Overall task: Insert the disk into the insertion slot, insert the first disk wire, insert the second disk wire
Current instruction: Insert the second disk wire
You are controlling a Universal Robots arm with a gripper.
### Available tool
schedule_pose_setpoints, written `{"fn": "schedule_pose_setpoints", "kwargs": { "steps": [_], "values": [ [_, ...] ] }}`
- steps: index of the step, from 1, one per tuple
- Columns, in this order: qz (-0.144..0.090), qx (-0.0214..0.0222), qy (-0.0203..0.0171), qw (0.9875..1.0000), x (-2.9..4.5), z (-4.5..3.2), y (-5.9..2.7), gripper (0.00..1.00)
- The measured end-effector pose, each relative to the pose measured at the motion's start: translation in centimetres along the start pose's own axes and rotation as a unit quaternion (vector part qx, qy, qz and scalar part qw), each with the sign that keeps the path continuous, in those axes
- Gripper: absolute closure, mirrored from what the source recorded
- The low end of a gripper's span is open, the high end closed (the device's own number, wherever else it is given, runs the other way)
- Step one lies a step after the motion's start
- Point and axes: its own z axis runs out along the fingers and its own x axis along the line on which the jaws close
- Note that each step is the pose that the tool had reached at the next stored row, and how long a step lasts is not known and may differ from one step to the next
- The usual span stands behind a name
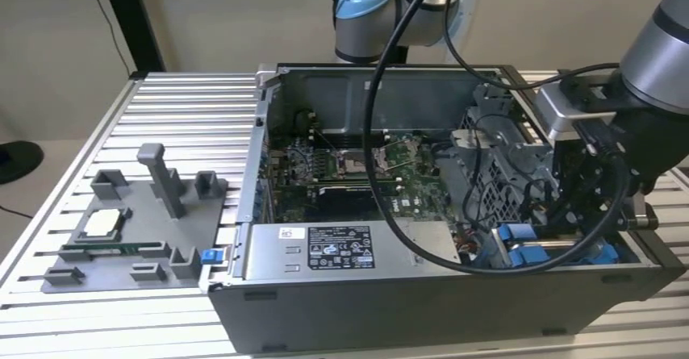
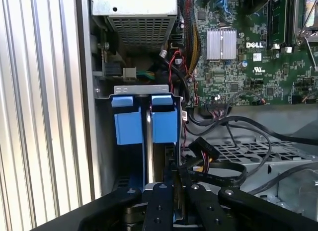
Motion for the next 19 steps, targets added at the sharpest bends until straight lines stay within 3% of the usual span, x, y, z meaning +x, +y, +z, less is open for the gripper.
{"fn": "schedule_pose_setpoints", "kwargs": {
  "steps": [7,12,13,15,19],
  "values": [
    [-0.001,0.0083,-0.0005,1.0,0.04,0.42,0.28,1.0],
    [-0.001,0.0088,-0.0008,1.0,0.04,0.45,0.26,1.0],
    [-0.001,0.009,-0.0022,1.0,0.02,0.55,0.22,0.0],
    [-0.001,0.0086,-0.0017,1.0,0.03,0.36,0.24,0.0],
    [-0.001,0.0085,-0.0009,1.0,-0.05,-0.92,0.21,0.0]
  ]
}}
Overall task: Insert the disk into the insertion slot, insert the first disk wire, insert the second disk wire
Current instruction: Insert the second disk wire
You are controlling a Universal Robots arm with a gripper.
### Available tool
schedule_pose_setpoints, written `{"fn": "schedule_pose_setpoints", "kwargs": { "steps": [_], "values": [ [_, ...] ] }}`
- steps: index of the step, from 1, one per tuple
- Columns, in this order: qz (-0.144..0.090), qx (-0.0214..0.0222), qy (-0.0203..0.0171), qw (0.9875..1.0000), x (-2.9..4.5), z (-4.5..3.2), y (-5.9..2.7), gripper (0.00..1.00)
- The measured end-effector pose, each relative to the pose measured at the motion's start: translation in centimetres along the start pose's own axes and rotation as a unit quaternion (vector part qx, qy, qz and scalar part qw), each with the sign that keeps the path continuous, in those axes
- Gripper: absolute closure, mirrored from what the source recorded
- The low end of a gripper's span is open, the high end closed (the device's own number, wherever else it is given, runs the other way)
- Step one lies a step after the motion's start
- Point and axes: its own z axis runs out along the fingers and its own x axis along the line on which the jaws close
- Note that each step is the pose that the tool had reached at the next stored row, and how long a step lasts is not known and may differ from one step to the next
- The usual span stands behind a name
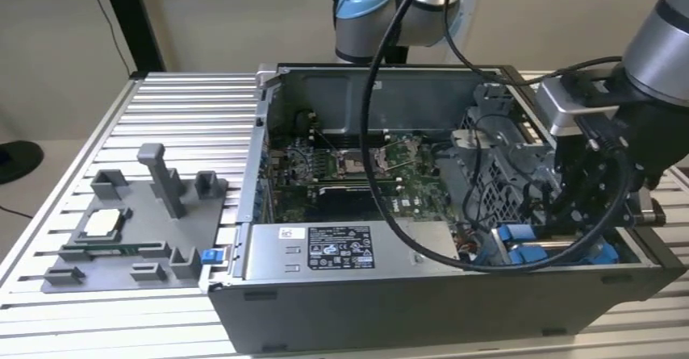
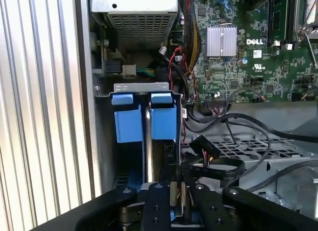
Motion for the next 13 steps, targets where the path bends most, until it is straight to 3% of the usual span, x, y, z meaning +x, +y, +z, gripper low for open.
{"fn": "schedule_pose_setpoints", "kwargs": {
  "steps": [10,13],
  "values": [
    [0.0,0.0,0.0002,1.0,-0.27,-3.39,-0.21,0.0],
    [0.0,0.0,0.0001,1.0,-0.32,-4.05,-0.25,0.0]
  ]
}}
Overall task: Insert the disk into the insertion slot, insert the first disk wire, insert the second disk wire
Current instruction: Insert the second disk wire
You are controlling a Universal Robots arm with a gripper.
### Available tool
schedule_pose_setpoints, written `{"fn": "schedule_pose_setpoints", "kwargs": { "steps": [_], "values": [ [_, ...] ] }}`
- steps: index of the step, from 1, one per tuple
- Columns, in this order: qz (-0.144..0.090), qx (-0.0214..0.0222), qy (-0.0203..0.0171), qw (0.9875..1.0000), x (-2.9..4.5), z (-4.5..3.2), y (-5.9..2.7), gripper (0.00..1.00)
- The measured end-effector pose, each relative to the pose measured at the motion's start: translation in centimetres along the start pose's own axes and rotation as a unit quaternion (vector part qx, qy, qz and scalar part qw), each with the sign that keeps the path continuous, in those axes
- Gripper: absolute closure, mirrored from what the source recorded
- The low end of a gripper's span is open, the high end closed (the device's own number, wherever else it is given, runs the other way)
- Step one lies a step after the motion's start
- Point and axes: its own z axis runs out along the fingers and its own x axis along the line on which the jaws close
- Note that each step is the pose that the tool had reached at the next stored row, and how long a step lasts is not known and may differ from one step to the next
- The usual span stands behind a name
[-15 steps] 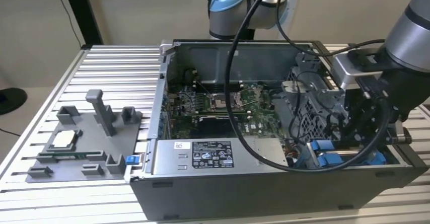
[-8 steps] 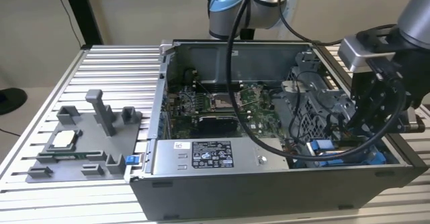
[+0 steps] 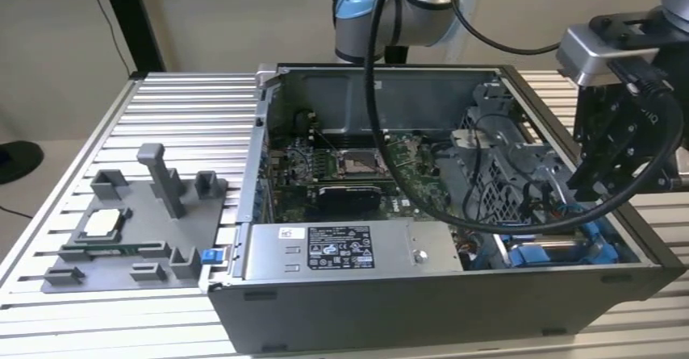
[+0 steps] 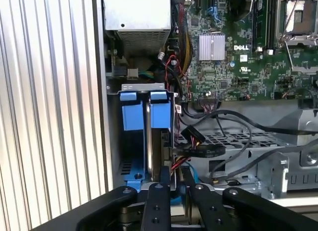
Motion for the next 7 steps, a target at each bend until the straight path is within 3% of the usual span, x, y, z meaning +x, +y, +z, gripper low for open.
{"fn": "schedule_pose_setpoints", "kwargs": {
  "steps": [7],
  "values": [
    [0.0,0.0,0.0,1.0,-0.01,-0.05,-0.01,0.0]
  ]
}}
